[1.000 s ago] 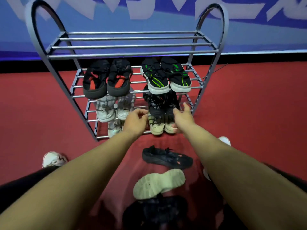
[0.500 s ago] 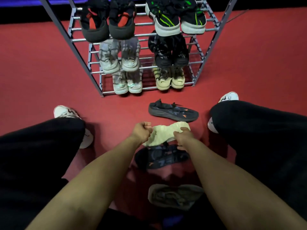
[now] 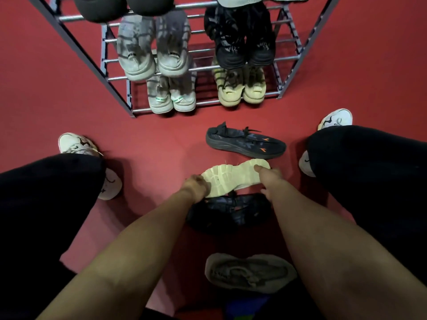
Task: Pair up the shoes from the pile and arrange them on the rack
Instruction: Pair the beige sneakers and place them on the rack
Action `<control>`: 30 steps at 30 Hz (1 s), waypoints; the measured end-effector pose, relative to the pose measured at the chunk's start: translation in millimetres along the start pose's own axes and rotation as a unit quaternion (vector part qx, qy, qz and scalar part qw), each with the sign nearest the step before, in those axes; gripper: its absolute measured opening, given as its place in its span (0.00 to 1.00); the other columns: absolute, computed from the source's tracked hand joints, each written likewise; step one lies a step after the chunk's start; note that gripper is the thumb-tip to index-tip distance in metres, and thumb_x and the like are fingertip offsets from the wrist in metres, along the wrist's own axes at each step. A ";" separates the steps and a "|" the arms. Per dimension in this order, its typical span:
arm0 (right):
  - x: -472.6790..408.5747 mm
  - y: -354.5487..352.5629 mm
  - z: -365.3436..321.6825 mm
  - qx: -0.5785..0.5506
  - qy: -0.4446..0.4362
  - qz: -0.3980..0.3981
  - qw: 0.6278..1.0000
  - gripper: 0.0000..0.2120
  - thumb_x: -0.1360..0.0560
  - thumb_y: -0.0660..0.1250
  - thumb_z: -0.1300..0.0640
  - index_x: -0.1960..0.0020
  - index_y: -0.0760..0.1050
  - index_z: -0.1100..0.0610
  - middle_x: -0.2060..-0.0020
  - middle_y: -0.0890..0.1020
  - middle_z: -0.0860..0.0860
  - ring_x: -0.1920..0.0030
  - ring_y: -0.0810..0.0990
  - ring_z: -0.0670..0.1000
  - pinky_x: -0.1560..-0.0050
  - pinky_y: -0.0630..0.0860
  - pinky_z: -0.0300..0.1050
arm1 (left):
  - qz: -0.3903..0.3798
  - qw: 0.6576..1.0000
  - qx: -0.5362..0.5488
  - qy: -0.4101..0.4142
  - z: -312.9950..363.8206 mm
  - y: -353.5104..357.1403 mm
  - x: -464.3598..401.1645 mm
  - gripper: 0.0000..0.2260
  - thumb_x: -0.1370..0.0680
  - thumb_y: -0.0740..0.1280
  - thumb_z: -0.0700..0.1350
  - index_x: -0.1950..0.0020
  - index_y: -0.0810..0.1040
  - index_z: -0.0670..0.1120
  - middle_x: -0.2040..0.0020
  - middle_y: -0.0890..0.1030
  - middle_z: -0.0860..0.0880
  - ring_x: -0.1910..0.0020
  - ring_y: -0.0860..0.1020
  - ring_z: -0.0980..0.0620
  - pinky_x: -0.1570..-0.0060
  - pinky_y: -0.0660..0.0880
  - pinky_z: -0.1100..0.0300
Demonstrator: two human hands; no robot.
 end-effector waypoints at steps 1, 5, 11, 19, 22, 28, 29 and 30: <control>-0.7 1.1 0.1 -0.018 0.008 -0.007 1.000 0.32 0.27 0.72 0.50 0.30 0.63 0.60 0.32 0.72 0.57 0.34 0.73 0.60 0.33 0.70 0.60 | -0.004 1.000 0.010 -0.012 -0.1 -0.1 1.3 0.04 0.29 0.67 0.48 0.56 0.72 0.53 0.50 0.81 0.44 0.50 0.82 0.41 0.51 0.82 0.51; -4.5 -3.6 2.2 -0.031 0.010 -0.012 0.999 0.26 0.24 0.70 0.53 0.31 0.67 0.63 0.33 0.74 0.58 0.34 0.73 0.59 0.34 0.71 0.55 | -0.012 0.999 0.043 -0.021 -5.3 -3.7 -11.4 0.01 0.27 0.65 0.44 0.59 0.75 0.48 0.54 0.80 0.45 0.53 0.81 0.42 0.50 0.81 0.50; 30.2 -6.7 -15.6 -0.154 0.029 -0.126 0.979 0.10 0.28 0.63 0.66 0.48 0.73 0.57 0.47 0.80 0.57 0.48 0.81 0.58 0.51 0.81 0.57 | -0.010 0.996 0.082 -0.034 9.9 -20.2 1.9 0.05 0.25 0.65 0.42 0.54 0.77 0.41 0.57 0.75 0.43 0.57 0.72 0.49 0.55 0.71 0.55; 113.0 38.2 -51.3 -0.019 -0.291 -0.149 0.945 0.19 0.34 0.68 0.68 0.48 0.70 0.53 0.58 0.77 0.50 0.61 0.75 0.50 0.61 0.74 0.44 | -0.069 0.952 0.279 -0.104 46.9 -66.1 53.8 0.29 0.24 0.51 0.69 0.55 0.75 0.45 0.62 0.76 0.48 0.66 0.75 0.50 0.64 0.80 0.53; 142.0 51.3 -33.5 0.152 -0.494 -0.129 0.846 0.22 0.37 0.70 0.66 0.47 0.70 0.50 0.52 0.78 0.48 0.55 0.78 0.51 0.57 0.73 0.43 | -0.121 0.938 0.308 -0.106 45.7 -95.1 64.9 0.38 0.31 0.53 0.76 0.47 0.76 0.43 0.54 0.79 0.49 0.58 0.79 0.50 0.62 0.79 0.56; 153.6 59.7 12.0 0.363 -0.679 -0.147 0.621 0.24 0.34 0.73 0.62 0.40 0.71 0.52 0.37 0.74 0.49 0.37 0.73 0.54 0.43 0.77 0.51 | -0.074 0.967 0.236 -0.058 16.9 -95.3 84.4 0.04 0.25 0.67 0.46 0.53 0.78 0.47 0.64 0.80 0.50 0.63 0.78 0.53 0.63 0.76 0.59; 150.9 56.4 15.3 0.375 -0.677 -0.139 0.618 0.26 0.34 0.74 0.59 0.39 0.70 0.52 0.36 0.73 0.49 0.37 0.73 0.54 0.43 0.78 0.52 | -0.070 0.964 0.251 -0.049 10.6 -91.8 85.1 0.07 0.25 0.67 0.44 0.48 0.78 0.48 0.62 0.81 0.50 0.63 0.79 0.52 0.64 0.77 0.59; 148.0 52.7 16.8 0.378 -0.669 -0.127 0.627 0.27 0.34 0.76 0.55 0.39 0.70 0.53 0.38 0.74 0.50 0.39 0.75 0.54 0.45 0.78 0.52 | -0.067 0.959 0.271 -0.042 5.5 -88.7 85.6 0.11 0.25 0.68 0.43 0.42 0.77 0.50 0.60 0.82 0.49 0.62 0.80 0.51 0.66 0.78 0.59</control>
Point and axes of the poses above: each hand's wrist, its own x-axis away from the middle knuckle, its own y-axis out of the palm, z = x × y, the point moved 1 cm from there along -x, towards the middle knuckle
